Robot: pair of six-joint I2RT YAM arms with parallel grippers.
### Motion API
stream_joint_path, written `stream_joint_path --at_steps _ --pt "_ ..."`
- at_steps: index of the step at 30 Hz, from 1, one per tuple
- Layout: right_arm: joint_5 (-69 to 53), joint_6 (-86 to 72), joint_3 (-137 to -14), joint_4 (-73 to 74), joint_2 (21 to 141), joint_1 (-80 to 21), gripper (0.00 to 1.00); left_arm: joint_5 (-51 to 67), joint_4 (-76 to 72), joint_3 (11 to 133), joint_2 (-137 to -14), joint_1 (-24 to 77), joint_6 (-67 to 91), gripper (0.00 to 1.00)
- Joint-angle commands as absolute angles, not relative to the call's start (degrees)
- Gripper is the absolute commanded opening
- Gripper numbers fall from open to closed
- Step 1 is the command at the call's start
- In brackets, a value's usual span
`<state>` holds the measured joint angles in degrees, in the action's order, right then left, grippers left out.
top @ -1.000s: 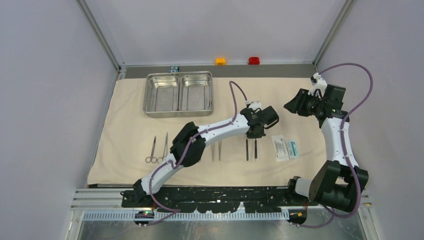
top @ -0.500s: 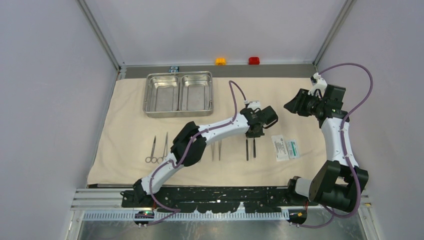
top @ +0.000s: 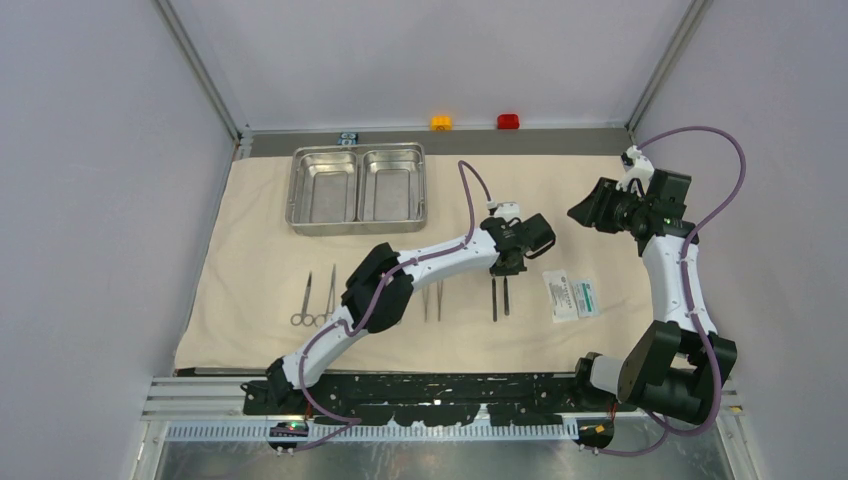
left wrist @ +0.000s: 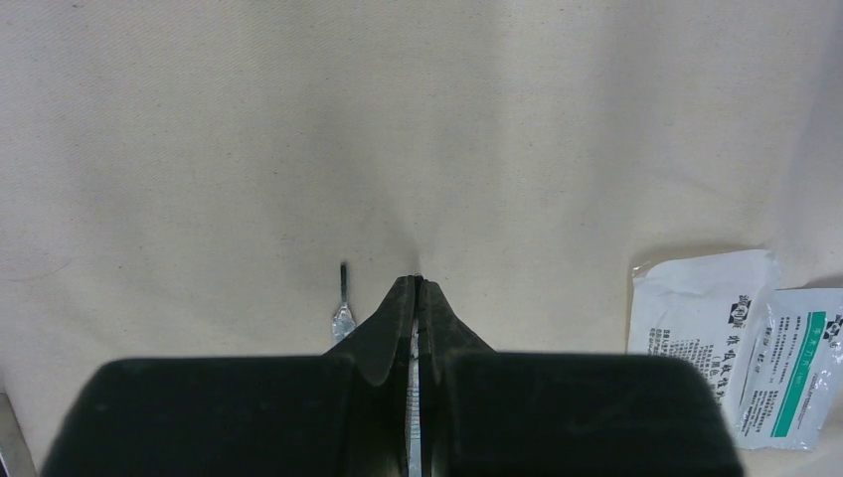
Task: Open and lay out the surgical kit
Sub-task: Place the medical item in the surgical kit.
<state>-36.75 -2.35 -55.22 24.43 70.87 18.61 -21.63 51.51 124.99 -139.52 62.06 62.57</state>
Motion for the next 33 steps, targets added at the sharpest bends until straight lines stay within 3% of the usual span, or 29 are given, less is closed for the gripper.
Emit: stream_joint_path --at_steps 1,33 --pt "-37.6 -2.5 -54.7 22.2 70.8 18.9 0.45 -24.3 51.5 124.8 -139.5 61.8 62.7 0.0" --pt "-37.7 -2.5 -54.5 22.1 70.8 18.9 0.45 -24.3 50.0 123.7 -140.9 62.1 62.2 0.07"
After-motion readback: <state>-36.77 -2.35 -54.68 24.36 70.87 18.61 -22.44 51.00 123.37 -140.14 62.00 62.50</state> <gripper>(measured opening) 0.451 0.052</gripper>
